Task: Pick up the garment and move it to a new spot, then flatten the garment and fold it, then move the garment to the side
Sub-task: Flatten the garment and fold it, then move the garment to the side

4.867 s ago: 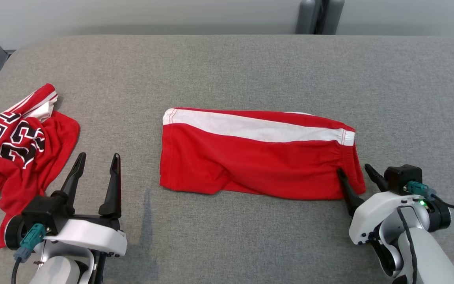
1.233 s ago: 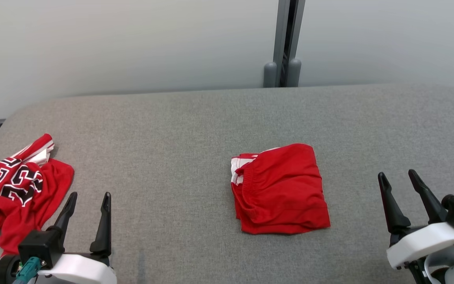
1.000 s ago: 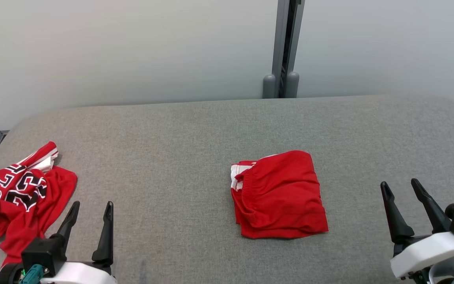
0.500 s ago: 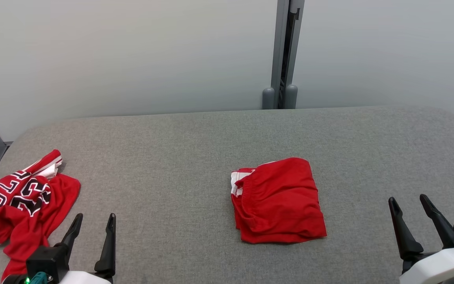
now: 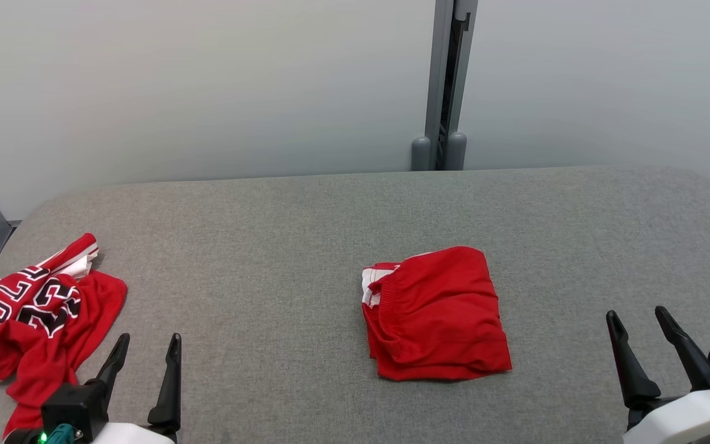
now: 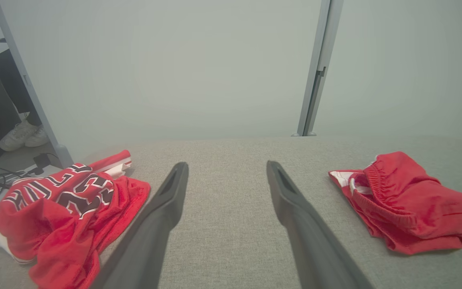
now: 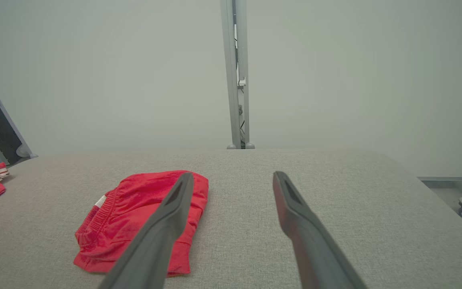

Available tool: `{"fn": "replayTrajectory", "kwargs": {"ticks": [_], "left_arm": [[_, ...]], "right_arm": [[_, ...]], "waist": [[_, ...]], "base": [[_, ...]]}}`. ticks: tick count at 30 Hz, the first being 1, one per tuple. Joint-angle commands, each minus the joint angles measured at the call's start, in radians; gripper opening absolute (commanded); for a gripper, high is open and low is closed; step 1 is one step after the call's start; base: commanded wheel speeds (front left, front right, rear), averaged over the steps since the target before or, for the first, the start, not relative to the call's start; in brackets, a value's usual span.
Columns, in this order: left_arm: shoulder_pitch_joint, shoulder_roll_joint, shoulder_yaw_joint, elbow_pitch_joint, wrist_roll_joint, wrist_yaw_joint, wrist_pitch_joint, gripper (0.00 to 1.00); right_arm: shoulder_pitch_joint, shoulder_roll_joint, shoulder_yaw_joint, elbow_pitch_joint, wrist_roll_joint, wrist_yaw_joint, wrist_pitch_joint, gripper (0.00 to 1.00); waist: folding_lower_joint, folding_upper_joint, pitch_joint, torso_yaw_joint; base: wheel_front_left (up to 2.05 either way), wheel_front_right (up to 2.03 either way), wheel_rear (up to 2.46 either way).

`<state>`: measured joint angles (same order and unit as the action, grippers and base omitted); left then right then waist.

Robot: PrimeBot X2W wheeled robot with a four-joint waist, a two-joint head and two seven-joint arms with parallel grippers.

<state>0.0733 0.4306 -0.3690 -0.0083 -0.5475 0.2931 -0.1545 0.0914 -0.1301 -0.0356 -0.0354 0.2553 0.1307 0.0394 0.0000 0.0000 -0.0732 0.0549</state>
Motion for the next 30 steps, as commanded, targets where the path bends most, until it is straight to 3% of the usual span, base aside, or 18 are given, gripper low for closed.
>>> {"fn": "replayTrajectory", "kwargs": {"ticks": [1, 19, 30], "left_arm": [[-0.012, 0.007, 0.001, -0.003, -0.006, 0.006, -0.001, 1.00], [-0.025, 0.013, -0.004, -0.011, -0.008, 0.008, -0.003, 1.00], [-0.108, 0.000, 0.011, 0.005, -0.015, -0.027, -0.043, 1.00]], "right_arm": [[0.008, 0.002, -0.005, -0.006, 0.001, 0.000, 0.003, 1.00], [0.008, 0.019, -0.016, 0.004, -0.001, 0.000, -0.003, 1.00], [-0.072, 0.008, -0.024, 0.089, 0.007, 0.000, -0.003, 1.00]], "waist": [[0.0000, 0.0000, 0.000, 0.000], [0.0000, 0.0000, 0.008, 0.005], [0.0000, 0.0000, 0.059, 0.095]], "base": [[0.00, 0.00, 0.00], [0.00, 0.00, 0.00], [0.00, 0.00, 0.00]]}}
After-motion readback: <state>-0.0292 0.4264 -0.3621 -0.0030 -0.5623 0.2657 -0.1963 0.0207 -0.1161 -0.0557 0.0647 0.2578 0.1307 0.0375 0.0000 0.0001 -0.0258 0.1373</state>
